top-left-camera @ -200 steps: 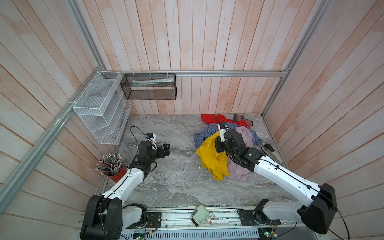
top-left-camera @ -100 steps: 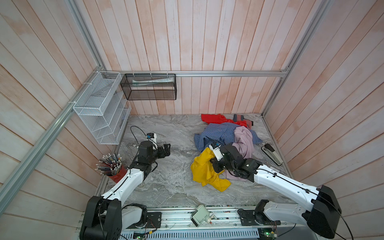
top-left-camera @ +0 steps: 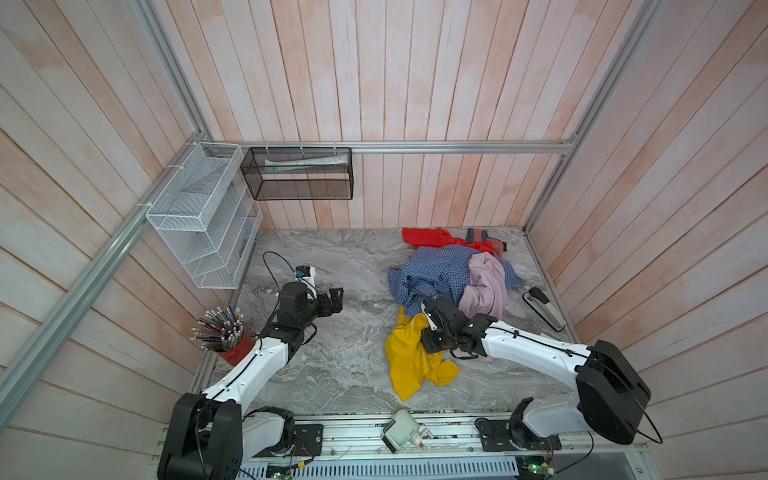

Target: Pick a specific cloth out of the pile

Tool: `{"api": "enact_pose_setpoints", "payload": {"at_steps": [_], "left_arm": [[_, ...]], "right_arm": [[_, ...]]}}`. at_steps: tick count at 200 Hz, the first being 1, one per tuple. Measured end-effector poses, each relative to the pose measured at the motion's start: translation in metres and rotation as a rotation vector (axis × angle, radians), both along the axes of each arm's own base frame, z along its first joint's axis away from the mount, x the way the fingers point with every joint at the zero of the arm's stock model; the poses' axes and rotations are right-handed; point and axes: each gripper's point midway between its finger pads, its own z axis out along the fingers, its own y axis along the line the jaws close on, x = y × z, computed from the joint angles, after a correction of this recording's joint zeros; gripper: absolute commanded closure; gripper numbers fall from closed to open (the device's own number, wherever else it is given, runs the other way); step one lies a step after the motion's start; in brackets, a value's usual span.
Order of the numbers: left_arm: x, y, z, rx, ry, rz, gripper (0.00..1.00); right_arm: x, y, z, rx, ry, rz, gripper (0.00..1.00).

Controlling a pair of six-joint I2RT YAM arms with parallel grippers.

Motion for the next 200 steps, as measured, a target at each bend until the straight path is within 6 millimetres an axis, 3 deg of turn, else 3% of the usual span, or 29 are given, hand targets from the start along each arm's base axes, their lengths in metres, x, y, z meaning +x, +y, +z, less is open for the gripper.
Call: {"api": "enact_pose_setpoints", "payload": {"at_steps": [26,53,103,134,158,184,200], "left_arm": [[-0.001,-0.001,0.001,-0.001,-0.002,-0.002,0.00],[-0.001,0.000,0.002,-0.001,-0.006,0.000,0.00],[-0.001,0.000,0.002,-0.007,-0.005,0.005,0.00],[-0.002,0.001,0.005,-0.006,-0.014,0.009,0.00],[-0.003,0.003,0.005,-0.002,-0.017,0.019,0.00],[-0.003,0.004,0.005,0.001,-0.018,0.025,0.00],[-0.004,0.005,0.004,0.002,-0.017,0.026,0.00]], "right_arm": [[0.007,-0.010,-0.005,-0.015,0.010,-0.084,0.22],[0.016,-0.018,-0.019,-0.030,0.036,-0.150,0.22],[0.031,-0.002,-0.039,-0.004,0.041,-0.148,0.21],[0.039,0.004,-0.039,0.046,0.035,-0.146,0.41],[0.038,0.004,-0.038,0.076,0.020,-0.144,0.73],[0.032,-0.006,-0.030,0.090,-0.007,-0.169,1.00],[0.032,-0.012,-0.018,0.102,-0.032,-0.196,1.00]]}}
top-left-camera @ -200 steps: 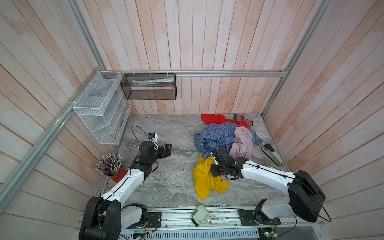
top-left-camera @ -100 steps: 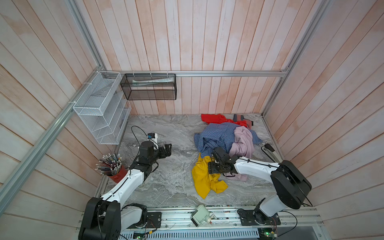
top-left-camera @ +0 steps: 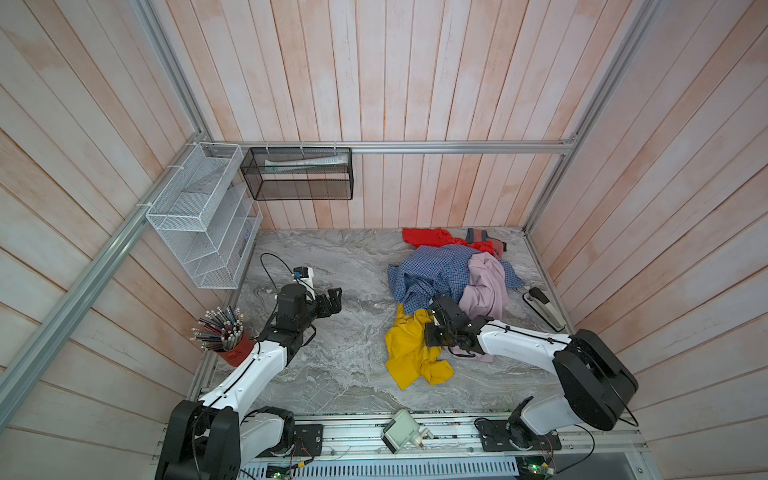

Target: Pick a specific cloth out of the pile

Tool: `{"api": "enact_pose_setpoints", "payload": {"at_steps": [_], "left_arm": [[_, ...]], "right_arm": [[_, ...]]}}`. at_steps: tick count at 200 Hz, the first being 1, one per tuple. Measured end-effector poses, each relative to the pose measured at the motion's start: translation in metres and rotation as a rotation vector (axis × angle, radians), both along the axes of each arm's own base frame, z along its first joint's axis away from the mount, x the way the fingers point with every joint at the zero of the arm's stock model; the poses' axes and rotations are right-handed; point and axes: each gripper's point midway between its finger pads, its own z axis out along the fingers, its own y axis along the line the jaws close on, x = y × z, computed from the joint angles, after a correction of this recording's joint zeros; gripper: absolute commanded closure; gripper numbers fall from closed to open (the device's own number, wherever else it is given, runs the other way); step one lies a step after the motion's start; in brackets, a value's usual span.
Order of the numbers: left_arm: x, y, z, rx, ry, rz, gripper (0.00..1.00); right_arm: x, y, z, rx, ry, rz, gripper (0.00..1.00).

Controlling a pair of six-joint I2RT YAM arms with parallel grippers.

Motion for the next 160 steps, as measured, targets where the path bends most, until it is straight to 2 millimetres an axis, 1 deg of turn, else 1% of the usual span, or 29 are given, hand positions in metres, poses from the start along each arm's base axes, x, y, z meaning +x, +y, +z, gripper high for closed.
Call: {"api": "enact_pose_setpoints", "payload": {"at_steps": [13,32,62,101,143,160], "left_arm": [[0.000,0.000,0.000,0.000,0.000,0.000,0.00],[0.000,0.000,0.000,0.000,0.000,0.000,0.00],[0.000,0.000,0.000,0.001,0.001,0.001,0.00],[0.000,0.000,0.000,0.001,0.001,0.001,0.00],[0.000,0.000,0.000,0.001,0.000,0.001,0.00],[0.000,0.000,0.000,0.001,0.000,0.001,0.00]], "right_arm": [[0.002,-0.003,0.013,0.012,-0.034,-0.014,1.00],[0.007,-0.004,0.039,0.038,-0.095,-0.030,1.00],[0.020,-0.005,0.089,0.099,-0.215,-0.072,1.00],[0.032,-0.013,0.153,0.162,-0.371,-0.135,1.00],[0.043,-0.021,0.220,0.188,-0.541,-0.164,1.00],[0.046,-0.026,0.244,0.188,-0.603,-0.179,1.00]]}}
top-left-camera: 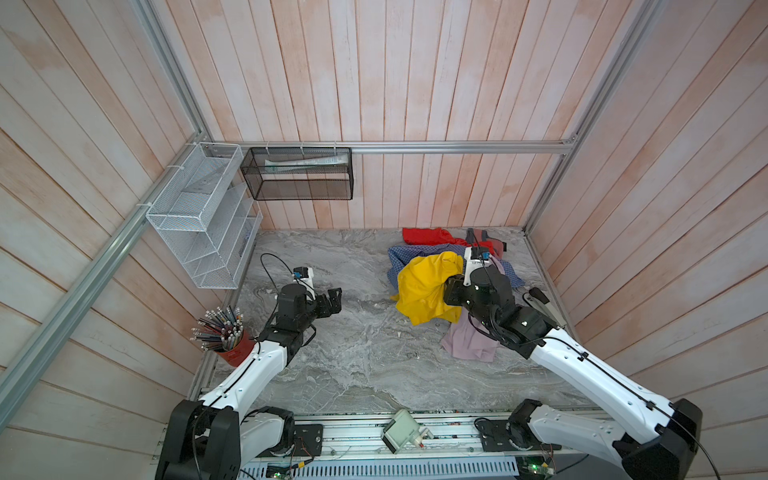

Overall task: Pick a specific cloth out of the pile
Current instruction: 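Lift the yellow cloth high above the pile with the right gripper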

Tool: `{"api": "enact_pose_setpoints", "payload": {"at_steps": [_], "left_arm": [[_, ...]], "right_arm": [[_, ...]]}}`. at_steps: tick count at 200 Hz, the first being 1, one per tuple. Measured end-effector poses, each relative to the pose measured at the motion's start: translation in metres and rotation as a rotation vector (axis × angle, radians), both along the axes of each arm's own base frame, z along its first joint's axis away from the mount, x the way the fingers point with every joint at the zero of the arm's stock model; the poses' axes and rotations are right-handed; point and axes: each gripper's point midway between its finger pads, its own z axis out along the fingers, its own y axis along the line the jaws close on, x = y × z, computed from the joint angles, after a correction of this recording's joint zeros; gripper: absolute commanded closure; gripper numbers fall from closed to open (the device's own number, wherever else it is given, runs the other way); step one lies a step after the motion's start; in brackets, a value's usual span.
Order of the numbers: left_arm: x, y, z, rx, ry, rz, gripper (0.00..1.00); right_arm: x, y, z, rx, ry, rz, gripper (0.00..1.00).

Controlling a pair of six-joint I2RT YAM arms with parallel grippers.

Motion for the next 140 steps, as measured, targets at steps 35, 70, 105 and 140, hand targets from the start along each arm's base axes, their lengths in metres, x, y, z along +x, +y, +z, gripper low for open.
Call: {"api": "enact_pose_setpoints", "payload": {"at_steps": [35,70,105,140], "left_arm": [[0.000,0.000,0.000,0.000,0.000,0.000,0.00],[0.000,0.000,0.000,0.000,0.000,0.000,0.00],[0.000,0.000,0.000,0.000,0.000,0.000,0.00],[0.000,0.000,0.000,-0.001,0.000,-0.001,0.00]], "right_arm": [[0.000,-0.014,0.040,0.006,-0.117,-0.047,1.00],[-0.006,-0.024,0.071,0.006,-0.229,-0.078,1.00],[-0.013,-0.016,0.103,0.007,-0.355,-0.052,1.00],[-0.016,0.000,0.123,-0.014,-0.445,0.007,1.00]]}}
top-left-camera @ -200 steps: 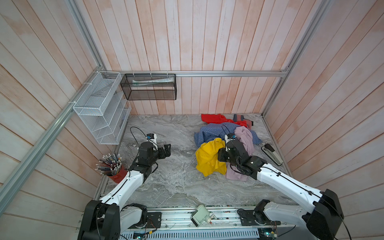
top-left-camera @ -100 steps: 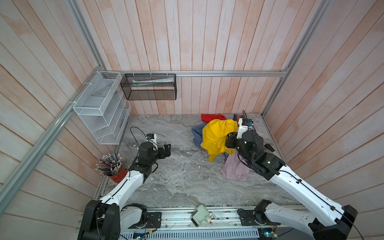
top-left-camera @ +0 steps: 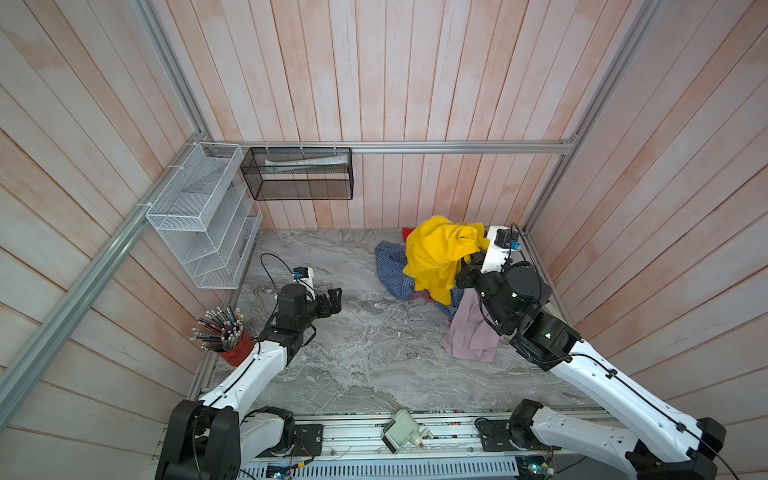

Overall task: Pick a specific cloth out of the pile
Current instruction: 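Lift the yellow cloth high above the pile with the right gripper, then carry the yellow cloth toward the left gripper and lower it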

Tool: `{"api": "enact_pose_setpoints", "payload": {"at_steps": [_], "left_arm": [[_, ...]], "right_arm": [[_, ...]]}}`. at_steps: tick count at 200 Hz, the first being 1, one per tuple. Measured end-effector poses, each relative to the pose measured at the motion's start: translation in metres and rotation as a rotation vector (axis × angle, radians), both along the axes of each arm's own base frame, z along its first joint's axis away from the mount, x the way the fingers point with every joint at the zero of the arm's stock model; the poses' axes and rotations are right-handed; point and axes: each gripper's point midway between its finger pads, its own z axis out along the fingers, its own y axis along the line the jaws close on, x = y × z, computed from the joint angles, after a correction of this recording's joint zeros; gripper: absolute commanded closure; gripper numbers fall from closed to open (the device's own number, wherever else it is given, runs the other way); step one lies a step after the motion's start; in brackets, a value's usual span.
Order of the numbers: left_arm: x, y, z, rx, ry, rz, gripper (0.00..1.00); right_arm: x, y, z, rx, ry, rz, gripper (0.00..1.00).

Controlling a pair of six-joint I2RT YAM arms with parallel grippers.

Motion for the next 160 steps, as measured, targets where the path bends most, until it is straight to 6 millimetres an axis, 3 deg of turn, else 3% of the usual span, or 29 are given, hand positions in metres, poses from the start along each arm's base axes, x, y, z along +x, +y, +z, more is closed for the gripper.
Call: {"api": "enact_pose_setpoints", "payload": {"at_steps": [101,133,160], "left_arm": [[-0.001,0.001,0.012,-0.014,-0.031,0.006,0.00],[-0.001,0.006,0.020,-0.028,-0.053,0.043,0.00],[-0.002,0.016,0.036,-0.035,-0.100,0.101,0.00]], "right_arm": [[0.012,0.072,0.036,0.002,-0.154,0.211,1.00],[0.022,0.114,0.026,-0.007,-0.133,0.345,1.00],[0.028,0.155,-0.001,-0.028,-0.062,0.480,1.00]]}}
